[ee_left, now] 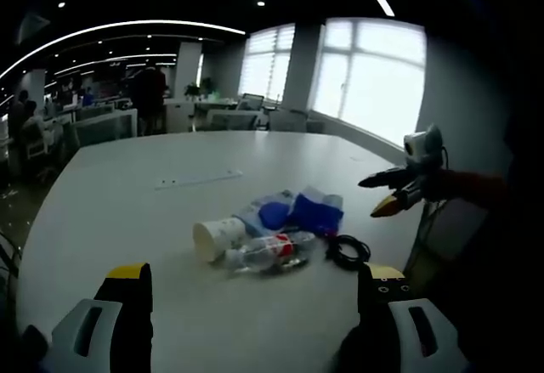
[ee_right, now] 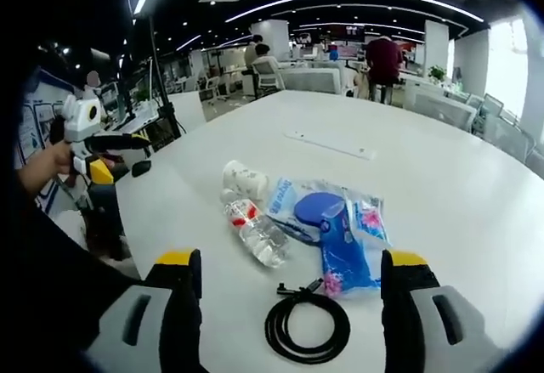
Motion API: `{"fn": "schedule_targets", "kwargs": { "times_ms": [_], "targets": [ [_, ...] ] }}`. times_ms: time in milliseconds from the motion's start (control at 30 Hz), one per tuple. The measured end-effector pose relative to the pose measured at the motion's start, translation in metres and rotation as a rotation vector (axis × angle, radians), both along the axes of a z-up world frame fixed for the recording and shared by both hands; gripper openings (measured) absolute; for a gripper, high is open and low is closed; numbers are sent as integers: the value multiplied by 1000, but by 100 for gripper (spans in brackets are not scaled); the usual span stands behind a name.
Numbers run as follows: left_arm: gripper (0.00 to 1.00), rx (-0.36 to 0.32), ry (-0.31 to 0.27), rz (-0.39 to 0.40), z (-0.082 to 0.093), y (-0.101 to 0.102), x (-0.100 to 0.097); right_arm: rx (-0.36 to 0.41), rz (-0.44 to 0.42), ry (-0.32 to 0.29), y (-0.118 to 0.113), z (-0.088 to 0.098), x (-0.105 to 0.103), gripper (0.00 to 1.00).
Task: Arrange the tabletop items into an orderly group along one side of the table until the central work area is clear of visible clutter.
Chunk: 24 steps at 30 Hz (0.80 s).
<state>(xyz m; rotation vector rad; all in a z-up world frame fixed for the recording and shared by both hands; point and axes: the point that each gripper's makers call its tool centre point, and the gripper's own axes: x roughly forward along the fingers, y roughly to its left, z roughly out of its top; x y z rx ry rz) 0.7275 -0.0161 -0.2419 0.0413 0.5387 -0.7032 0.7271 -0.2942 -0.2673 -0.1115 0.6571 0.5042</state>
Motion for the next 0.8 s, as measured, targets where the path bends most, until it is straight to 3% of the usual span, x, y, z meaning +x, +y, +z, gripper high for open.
{"fn": "schedule_targets", "kwargs": {
  "times_ms": [167, 633, 800],
  "targets": [
    [100, -2, 0, 7, -5, 9, 1, -4, 43, -4, 13, 2, 6, 79],
    [100, 8, -6, 21, -2, 9, 5, -7, 159, -1, 46, 3, 26, 71],
    [100, -2, -2, 40, 0, 9, 5, -46, 202, 2, 56, -1, 30, 70]
  ]
}}
